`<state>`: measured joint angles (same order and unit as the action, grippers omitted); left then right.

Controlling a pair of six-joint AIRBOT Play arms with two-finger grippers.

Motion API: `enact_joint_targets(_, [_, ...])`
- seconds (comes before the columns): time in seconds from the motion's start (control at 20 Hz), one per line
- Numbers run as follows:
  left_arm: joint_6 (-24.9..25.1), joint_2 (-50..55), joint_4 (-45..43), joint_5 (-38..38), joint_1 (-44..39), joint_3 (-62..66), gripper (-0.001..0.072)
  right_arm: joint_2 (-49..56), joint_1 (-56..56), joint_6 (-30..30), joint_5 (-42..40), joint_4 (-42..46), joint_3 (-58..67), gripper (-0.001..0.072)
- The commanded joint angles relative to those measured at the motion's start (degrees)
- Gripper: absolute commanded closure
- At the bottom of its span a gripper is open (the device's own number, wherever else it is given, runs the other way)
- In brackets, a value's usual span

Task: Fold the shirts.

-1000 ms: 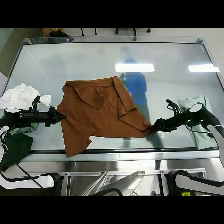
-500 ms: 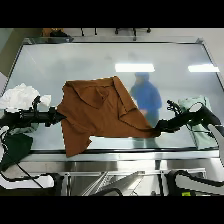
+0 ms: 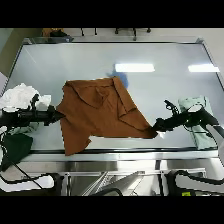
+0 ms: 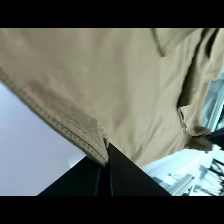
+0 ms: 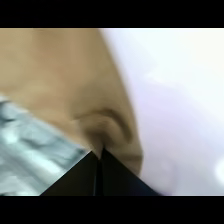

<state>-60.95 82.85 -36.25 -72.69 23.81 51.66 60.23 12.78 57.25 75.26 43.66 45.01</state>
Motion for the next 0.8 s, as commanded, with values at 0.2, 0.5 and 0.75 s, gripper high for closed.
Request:
enact_joint_targets(0.2, [-0.6, -20.0, 30.4, -12.8, 4.5, 22.8, 0.0691, -5.9, 7.4, -8.9, 11.3, -51.1, 36.2, 0.0692])
enact_joint_targets(0.5, [-5.7, -32.7, 41.8, -4.2, 23.0, 57.2, 0.0690, -12.1, 20.4, -9.3, -4.3, -62.2, 63.0, 0.0692])
enact_joint_targets(0.75, [-8.6, -33.2, 41.9, -2.9, 32.7, 67.2, 0.0690, -18.1, 22.5, -13.2, -11.0, -59.9, 63.6, 0.0693])
